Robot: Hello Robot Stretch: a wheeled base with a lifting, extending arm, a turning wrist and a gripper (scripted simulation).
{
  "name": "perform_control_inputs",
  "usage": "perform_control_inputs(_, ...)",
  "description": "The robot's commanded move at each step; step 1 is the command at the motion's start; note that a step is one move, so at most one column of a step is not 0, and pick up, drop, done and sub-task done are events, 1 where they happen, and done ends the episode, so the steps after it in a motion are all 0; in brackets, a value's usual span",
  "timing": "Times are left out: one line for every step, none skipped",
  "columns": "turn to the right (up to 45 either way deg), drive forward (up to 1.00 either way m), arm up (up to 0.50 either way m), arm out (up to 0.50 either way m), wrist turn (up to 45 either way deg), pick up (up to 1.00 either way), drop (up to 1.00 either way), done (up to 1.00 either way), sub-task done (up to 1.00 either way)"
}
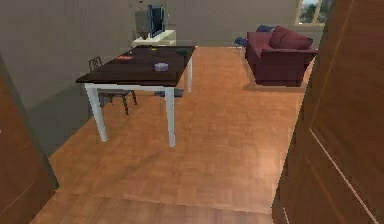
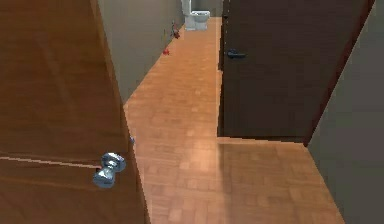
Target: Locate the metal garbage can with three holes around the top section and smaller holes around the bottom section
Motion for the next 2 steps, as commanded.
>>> perform_control_inputs(0.0, 1.00, 0.00, 0.00, 0.0, 0.00, 0.00, 0.00, 0.00)
perform_control_inputs(0.0, 0.50, 0.00, 0.00, 0.0, 0.00, 0.00, 0.00, 0.00)
